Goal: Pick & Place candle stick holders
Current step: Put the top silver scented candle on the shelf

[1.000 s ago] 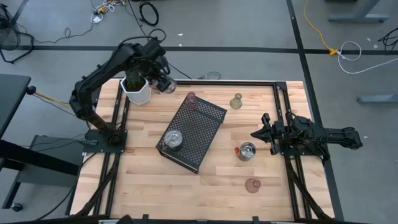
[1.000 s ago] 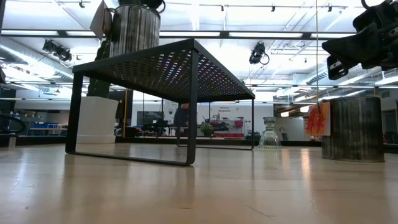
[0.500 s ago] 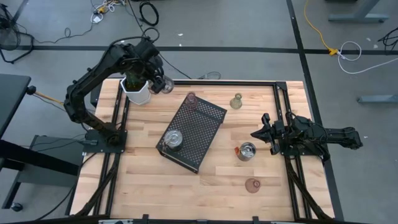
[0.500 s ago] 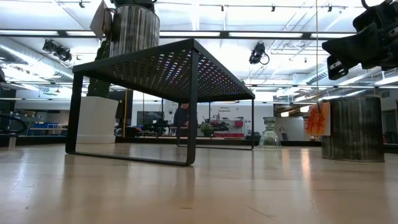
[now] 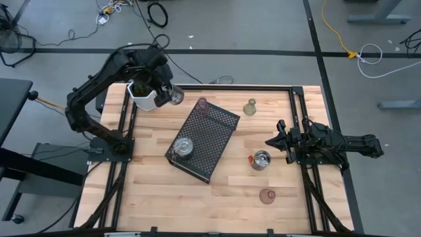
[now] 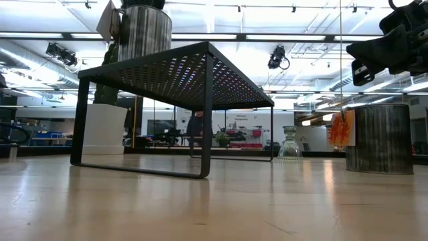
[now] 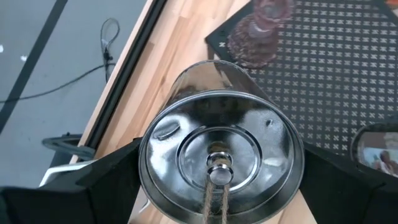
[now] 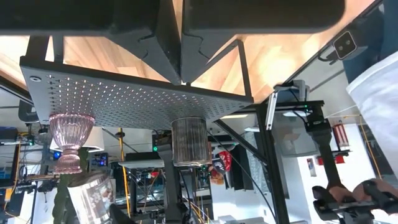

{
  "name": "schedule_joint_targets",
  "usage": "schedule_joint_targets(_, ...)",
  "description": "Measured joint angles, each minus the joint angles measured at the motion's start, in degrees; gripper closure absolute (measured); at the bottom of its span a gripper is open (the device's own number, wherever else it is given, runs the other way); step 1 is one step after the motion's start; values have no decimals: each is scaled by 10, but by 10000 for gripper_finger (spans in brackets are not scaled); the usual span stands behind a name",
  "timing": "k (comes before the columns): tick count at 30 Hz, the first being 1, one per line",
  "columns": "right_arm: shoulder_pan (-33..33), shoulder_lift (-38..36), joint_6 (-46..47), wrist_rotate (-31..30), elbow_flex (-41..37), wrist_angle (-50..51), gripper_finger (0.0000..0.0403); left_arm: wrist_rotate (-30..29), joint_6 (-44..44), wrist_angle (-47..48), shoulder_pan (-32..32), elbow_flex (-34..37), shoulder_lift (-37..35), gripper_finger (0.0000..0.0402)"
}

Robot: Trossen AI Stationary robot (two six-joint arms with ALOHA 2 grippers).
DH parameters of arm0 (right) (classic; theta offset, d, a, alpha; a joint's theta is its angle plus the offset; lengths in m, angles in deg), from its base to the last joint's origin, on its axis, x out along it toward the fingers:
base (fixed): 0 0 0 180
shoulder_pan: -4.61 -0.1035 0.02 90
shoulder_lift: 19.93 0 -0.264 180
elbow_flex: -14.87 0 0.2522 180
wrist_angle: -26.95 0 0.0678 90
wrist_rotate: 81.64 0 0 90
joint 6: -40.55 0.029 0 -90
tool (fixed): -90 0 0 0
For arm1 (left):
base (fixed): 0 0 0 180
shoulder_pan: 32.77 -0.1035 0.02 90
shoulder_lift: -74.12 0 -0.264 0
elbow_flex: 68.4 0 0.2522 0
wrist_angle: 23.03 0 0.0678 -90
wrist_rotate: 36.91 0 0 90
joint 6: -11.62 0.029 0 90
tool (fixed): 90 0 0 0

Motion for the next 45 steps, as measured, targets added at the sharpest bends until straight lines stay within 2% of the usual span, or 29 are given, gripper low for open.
schedule_joint_targets(12, 0, 0, 0, 0, 0, 0, 391, 26, 17, -5, 31, 0, -21, 28)
schedule_joint_targets(16, 0, 0, 0, 0, 0, 0, 391, 29, 72, -3, 43, 0, -28, 28)
schedule_joint_targets(23, 0, 0, 0, 0, 0, 0, 391, 33, 105, -3, 66, 0, -31, 28)
schedule_joint_targets(34, 0, 0, 0, 0, 0, 0, 391, 39, 105, -11, 97, 0, -24, 28)
schedule_joint_targets(45, 0, 0, 0, 0, 0, 0, 391, 46, 156, -16, 122, 0, 8, 28)
